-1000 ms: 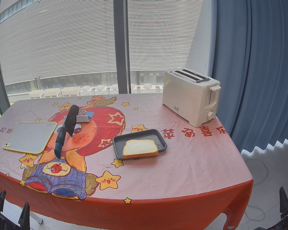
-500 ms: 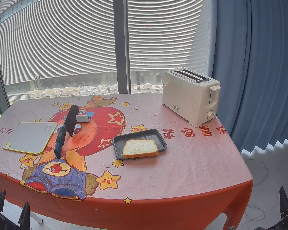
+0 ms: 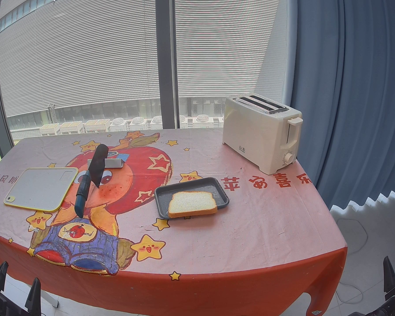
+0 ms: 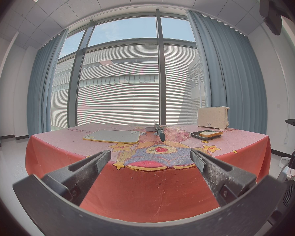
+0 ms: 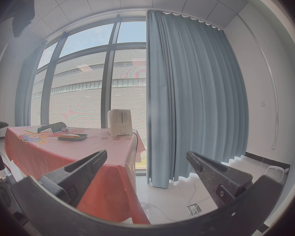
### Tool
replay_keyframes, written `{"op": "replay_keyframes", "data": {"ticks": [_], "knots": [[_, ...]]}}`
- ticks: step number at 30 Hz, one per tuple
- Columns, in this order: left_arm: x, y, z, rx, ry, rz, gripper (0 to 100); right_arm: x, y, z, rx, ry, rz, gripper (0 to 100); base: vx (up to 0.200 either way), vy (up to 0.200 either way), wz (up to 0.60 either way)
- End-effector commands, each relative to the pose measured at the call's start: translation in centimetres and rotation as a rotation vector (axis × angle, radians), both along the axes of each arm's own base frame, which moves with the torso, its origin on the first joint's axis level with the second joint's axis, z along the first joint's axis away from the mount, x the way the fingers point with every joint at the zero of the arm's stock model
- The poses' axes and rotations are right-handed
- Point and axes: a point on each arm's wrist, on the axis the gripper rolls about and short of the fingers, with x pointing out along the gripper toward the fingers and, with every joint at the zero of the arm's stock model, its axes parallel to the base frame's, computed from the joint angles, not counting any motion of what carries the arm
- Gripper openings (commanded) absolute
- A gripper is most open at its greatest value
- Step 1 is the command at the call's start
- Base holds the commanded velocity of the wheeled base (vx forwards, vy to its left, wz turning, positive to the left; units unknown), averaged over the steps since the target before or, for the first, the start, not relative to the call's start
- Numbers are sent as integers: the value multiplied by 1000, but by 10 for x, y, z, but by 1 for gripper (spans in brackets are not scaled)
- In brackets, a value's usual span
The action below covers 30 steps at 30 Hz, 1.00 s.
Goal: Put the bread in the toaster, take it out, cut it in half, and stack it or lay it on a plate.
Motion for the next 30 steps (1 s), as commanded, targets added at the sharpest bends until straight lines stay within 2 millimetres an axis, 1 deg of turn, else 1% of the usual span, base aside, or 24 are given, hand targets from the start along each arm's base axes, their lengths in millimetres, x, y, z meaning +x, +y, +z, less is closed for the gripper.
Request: {"op": "replay_keyframes", "data": {"ticks": [1, 21, 22, 24, 25, 30], "knots": [[0, 0, -5, 0, 6, 1, 100, 0, 0, -4, 0, 0, -1, 100, 0, 0, 0], [0, 0, -5, -2, 6, 1, 100, 0, 0, -4, 0, -2, -1, 100, 0, 0, 0], [0, 0, -5, 0, 4, 1, 100, 0, 0, -2, 0, -25, -5, 100, 0, 0, 0], [0, 0, -5, 0, 6, 1, 100, -1, 0, 9, -6, -132, -15, 100, 0, 0, 0], [0, 0, -5, 0, 6, 1, 100, -1, 0, 11, -11, -150, -17, 100, 0, 0, 0], [0, 0, -5, -2, 6, 1, 100, -1, 0, 12, -14, -156, -17, 100, 0, 0, 0]]}}
